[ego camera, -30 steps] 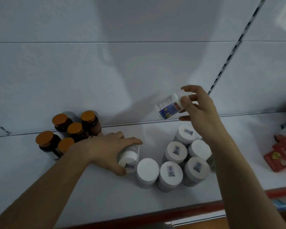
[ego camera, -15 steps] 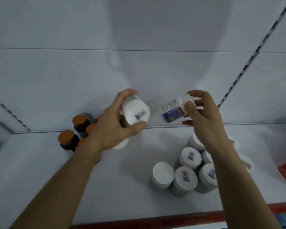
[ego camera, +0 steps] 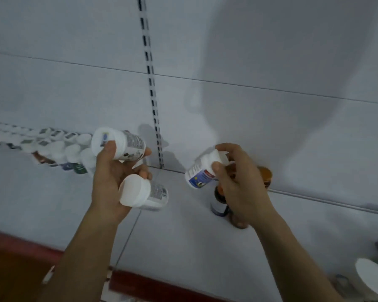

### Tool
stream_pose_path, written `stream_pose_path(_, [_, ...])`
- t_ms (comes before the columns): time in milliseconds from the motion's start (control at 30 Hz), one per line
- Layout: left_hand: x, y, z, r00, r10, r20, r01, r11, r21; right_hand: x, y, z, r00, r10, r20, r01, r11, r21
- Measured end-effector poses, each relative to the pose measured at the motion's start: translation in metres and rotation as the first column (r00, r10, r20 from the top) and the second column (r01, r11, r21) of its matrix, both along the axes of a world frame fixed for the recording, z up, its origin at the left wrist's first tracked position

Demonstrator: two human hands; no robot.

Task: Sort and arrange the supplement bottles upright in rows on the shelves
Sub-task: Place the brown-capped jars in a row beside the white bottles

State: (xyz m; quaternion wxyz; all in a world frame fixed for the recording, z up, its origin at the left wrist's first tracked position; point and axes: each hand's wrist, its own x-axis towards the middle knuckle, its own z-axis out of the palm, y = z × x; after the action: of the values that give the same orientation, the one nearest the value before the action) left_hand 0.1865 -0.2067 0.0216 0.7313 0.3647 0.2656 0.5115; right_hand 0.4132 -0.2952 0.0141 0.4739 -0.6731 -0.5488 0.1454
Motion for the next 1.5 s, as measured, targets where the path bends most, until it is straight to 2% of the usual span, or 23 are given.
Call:
stream_pose_path(100, [-0.058,0.016,-0.017,1.0,0.03,-0.004,-0.031,0.997,-0.075,-0.049,0.053,-0.02,0.983,0.08,0.164,-0.069,0.995,-0.074])
stream_pose_path(167, [-0.088,0.025,-0.025,0.998,0.067,-0.009,-0.068,0.992,-0.11,-0.077,0.087,-0.035,0.963,0.088,0.253,-0.056,0.99,-0.13])
stream_pose_path(267, [-0.113,0.034,-0.028,0.995,0.093,-0.044,-0.098,0.986,-0.138,-0.107,0.122,-0.053,0.956,0.043,0.291,0.007,0.986,-0.166])
stream_pose_path(400, [-0.124,0.039,-0.026,0.996,0.071,-0.049,-0.078,0.982,-0.169,-0.129,0.147,-0.07,0.974,-0.069,0.216,0.099,0.986,-0.133])
stream_pose_path(500, [-0.129,0.043,-0.027,0.998,0.031,-0.053,-0.038,0.989,-0.141,-0.139,0.14,-0.069,0.991,-0.133,-0.019,0.13,0.987,-0.095])
stream_pose_path(567, [-0.126,0.043,-0.029,0.999,0.038,-0.037,-0.042,0.991,-0.13,-0.145,0.107,-0.063,0.988,-0.132,-0.086,0.129,0.991,-0.03])
stream_pose_path(600, [-0.123,0.043,-0.029,0.999,0.05,-0.014,-0.051,0.989,-0.135,-0.148,0.086,-0.058,0.993,-0.078,-0.084,0.079,0.997,0.004])
stream_pose_path(667, [-0.11,0.039,-0.026,0.998,0.036,0.042,-0.03,0.99,-0.139,-0.157,0.049,-0.043,0.978,0.169,-0.124,-0.17,0.985,-0.003])
stream_pose_path(733, [-0.089,0.035,-0.021,0.994,-0.073,0.078,0.08,0.993,-0.088,-0.159,0.031,-0.034,0.917,0.356,-0.179,-0.373,0.925,-0.075])
stream_pose_path(767, [-0.077,0.034,-0.018,0.986,-0.138,0.092,0.143,0.988,-0.055,-0.156,0.027,-0.034,0.912,0.372,-0.173,-0.39,0.916,-0.091])
stream_pose_path(867, [-0.044,0.037,-0.009,0.965,-0.226,0.134,0.227,0.974,0.012,-0.131,0.014,-0.031,0.962,0.26,-0.079,-0.267,0.957,-0.11])
stream_pose_path(967, [-0.016,0.046,-0.003,0.982,-0.15,0.115,0.146,0.988,0.047,-0.087,-0.02,-0.018,0.997,0.075,-0.026,-0.077,0.991,-0.109])
stream_pose_path(1067, [0.015,0.035,0.008,0.976,-0.187,0.112,0.187,0.982,0.017,-0.034,-0.068,0.005,0.95,-0.181,-0.254,0.201,0.978,0.057])
stream_pose_path(1133, [0.039,0.016,0.008,0.95,-0.294,0.1,0.294,0.956,0.014,0.006,-0.099,0.018,0.846,-0.313,-0.432,0.401,0.907,0.128])
stream_pose_path(1200, [0.068,-0.008,0.003,0.931,-0.363,0.034,0.362,0.932,0.036,0.045,-0.129,0.029,0.748,-0.367,-0.553,0.516,0.845,0.138])
stream_pose_path(1267, [0.1,-0.035,0.0,0.886,-0.463,-0.007,0.463,0.886,0.026,0.081,-0.154,0.036,0.709,-0.431,-0.557,0.566,0.82,0.085])
stream_pose_path(1333, [0.133,-0.06,-0.002,0.84,-0.541,-0.047,0.543,0.84,0.024,0.113,-0.174,0.038,0.732,-0.471,-0.493,0.553,0.833,0.024])
stream_pose_path(1500, [0.208,-0.108,-0.027,0.825,-0.565,-0.01,0.564,0.824,-0.06,0.177,-0.211,0.036,0.777,-0.439,-0.45,0.473,0.88,-0.042])
